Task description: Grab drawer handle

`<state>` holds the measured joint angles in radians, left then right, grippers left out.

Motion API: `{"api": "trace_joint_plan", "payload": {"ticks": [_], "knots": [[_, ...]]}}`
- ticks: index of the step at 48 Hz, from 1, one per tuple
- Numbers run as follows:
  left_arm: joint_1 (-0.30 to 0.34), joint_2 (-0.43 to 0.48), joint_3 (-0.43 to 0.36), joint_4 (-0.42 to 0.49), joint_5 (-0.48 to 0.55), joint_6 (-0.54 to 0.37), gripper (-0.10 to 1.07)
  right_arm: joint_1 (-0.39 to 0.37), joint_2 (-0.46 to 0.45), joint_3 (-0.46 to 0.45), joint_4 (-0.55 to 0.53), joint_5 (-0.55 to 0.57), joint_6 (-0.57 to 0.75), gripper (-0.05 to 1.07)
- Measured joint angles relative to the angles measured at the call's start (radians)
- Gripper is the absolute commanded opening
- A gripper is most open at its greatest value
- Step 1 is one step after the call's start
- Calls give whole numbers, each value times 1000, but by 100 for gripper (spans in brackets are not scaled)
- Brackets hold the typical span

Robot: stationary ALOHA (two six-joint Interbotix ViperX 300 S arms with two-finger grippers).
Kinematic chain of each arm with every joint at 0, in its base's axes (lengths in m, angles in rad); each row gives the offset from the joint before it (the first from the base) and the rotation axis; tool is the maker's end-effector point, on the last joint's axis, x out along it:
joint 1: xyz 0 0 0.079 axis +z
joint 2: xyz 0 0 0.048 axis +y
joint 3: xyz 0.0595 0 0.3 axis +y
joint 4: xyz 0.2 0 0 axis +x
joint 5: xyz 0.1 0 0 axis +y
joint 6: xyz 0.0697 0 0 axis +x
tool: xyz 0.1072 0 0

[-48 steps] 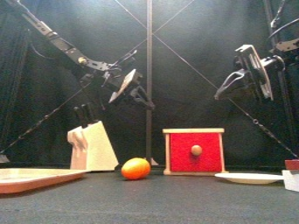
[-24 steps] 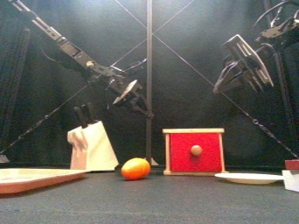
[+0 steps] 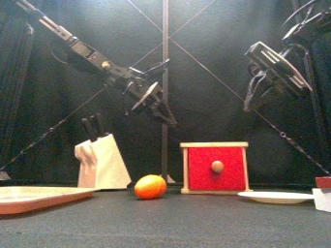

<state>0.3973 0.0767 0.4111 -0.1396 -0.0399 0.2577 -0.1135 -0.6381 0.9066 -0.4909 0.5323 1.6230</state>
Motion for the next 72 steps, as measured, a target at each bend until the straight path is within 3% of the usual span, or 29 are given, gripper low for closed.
{"api": "trace_joint_plan", "payload": {"ticks": [10, 19, 31, 43, 72], "knots": [[-9, 52, -83, 11, 103, 0, 26, 160, 41, 32, -345, 78, 383, 10], [-11, 112, -147, 9, 160, 2, 26, 253, 94, 54, -509, 147, 569, 10], [-8, 190, -238, -9, 247, 2, 26, 267, 195, 60, -531, 166, 601, 10], [3, 236, -267, -81, 273, 2, 26, 265, 311, 8, -534, 166, 604, 18], [17, 265, -272, -160, 265, -3, 26, 241, 540, -130, -514, 178, 604, 72]]}}
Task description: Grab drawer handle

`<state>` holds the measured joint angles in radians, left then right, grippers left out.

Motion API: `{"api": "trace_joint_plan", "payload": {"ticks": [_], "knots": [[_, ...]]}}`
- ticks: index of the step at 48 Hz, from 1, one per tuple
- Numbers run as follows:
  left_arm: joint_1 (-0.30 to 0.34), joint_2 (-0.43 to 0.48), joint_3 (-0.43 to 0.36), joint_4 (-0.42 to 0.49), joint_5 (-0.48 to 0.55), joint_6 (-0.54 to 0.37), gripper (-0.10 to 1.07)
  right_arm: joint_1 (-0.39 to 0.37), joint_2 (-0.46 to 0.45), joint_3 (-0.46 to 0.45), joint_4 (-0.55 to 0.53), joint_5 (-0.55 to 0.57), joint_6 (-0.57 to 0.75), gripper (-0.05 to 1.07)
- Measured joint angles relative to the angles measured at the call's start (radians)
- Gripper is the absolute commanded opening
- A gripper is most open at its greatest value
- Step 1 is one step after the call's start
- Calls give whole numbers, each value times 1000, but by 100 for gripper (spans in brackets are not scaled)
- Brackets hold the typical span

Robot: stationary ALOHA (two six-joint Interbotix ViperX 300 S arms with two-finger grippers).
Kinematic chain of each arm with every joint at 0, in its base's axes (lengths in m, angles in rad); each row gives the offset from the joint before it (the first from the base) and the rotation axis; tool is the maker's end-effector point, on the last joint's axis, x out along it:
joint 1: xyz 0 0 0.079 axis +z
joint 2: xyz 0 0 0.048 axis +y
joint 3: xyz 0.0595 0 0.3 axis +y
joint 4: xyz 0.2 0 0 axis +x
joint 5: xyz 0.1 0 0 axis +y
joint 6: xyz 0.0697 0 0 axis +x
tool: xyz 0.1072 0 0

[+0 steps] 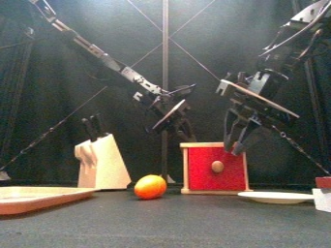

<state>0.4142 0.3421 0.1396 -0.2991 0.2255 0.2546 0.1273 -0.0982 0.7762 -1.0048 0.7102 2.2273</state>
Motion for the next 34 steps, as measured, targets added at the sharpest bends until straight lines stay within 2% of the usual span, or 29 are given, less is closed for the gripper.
{"api": "trace_joint_plan", "payload": {"ticks": [11, 23, 34], "knots": [[-2, -2, 14, -18, -18, 0, 26, -17, 46, -41, 2, 43, 0, 82], [-5, -3, 32, -18, -69, 0, 26, -40, 98, -83, 37, 69, 0, 83], [-5, -3, 35, -18, -71, 0, 26, -75, 120, -107, 81, 71, 0, 83]]}}
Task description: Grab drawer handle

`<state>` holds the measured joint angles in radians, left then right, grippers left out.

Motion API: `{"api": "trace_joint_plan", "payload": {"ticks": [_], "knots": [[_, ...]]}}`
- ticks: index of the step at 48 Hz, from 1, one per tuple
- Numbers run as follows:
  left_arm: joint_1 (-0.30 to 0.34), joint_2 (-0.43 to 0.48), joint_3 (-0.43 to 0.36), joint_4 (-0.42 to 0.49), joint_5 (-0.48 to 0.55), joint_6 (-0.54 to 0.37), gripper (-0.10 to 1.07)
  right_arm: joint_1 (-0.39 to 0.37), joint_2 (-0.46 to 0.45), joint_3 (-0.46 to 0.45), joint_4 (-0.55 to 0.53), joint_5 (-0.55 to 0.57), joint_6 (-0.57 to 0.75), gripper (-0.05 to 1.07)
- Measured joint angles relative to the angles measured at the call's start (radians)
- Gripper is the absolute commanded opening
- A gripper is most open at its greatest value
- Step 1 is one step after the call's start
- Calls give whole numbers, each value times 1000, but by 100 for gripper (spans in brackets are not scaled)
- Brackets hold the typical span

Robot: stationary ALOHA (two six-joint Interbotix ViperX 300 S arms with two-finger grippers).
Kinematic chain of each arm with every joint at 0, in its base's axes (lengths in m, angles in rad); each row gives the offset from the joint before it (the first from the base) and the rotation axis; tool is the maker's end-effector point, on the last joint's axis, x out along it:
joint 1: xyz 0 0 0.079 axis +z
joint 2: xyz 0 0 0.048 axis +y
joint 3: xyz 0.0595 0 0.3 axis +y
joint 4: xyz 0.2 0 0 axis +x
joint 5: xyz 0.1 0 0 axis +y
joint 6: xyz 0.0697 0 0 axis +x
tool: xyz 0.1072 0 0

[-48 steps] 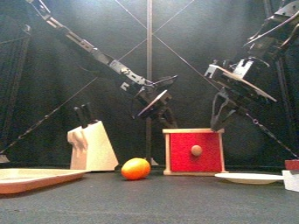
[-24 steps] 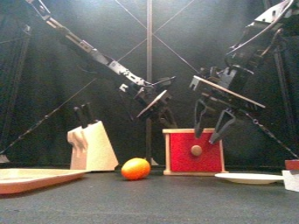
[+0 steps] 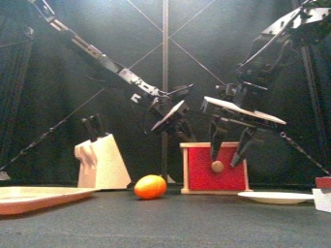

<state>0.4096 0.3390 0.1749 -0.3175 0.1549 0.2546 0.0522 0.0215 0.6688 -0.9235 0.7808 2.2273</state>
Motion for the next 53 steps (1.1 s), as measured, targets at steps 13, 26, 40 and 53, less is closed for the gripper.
{"api": "trace_joint_plan", "payload": {"ticks": [13, 26, 40, 53], "knots": [[0, 3, 2, 0, -2, 0, 26, -38, 21, -28, 9, -2, 0, 82], [0, 3, 2, 0, 0, 0, 26, -57, 48, -49, 40, -5, 0, 81], [-2, 5, 3, 0, -2, 0, 26, -67, 58, -51, 44, -9, 0, 81], [0, 8, 3, 0, -2, 0, 26, -83, 61, -52, 46, -32, 0, 67]]}}
